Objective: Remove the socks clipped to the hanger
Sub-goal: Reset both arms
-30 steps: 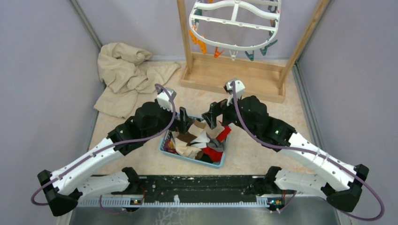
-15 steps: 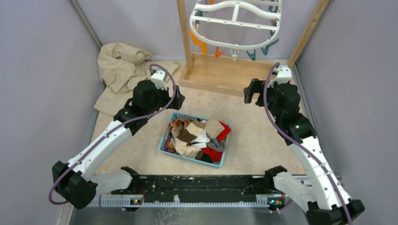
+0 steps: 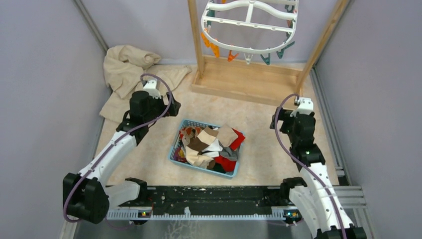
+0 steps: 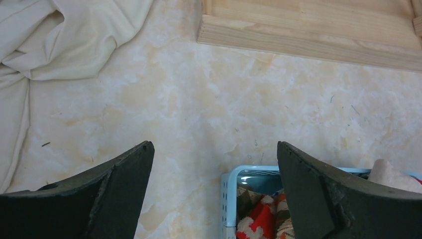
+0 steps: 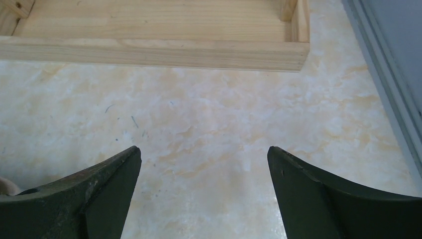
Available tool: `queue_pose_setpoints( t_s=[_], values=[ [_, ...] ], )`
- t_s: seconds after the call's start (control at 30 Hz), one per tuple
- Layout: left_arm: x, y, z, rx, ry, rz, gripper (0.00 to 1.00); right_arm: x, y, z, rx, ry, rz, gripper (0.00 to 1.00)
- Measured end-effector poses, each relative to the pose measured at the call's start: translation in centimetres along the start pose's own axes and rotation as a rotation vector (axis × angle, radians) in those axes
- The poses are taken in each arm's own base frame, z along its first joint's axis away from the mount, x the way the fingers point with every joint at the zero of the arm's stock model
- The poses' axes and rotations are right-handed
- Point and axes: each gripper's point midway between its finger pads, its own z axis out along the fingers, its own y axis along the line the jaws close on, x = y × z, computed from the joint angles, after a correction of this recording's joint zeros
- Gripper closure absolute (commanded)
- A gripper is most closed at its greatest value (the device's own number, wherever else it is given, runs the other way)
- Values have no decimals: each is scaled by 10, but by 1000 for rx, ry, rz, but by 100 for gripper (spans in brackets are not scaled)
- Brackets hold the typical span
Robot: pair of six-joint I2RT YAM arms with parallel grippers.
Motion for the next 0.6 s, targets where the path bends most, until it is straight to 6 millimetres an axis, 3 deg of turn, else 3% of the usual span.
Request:
queue_pose_setpoints(
  t_s=[0.37,0.6],
  values=[
    [46,16,22,-35,47,-18,1,11,-29,1,123,-176,29,1],
    [49,19,16,-30,-16,-13,1,71,-48,29,182,-189,-6,1]
  ],
)
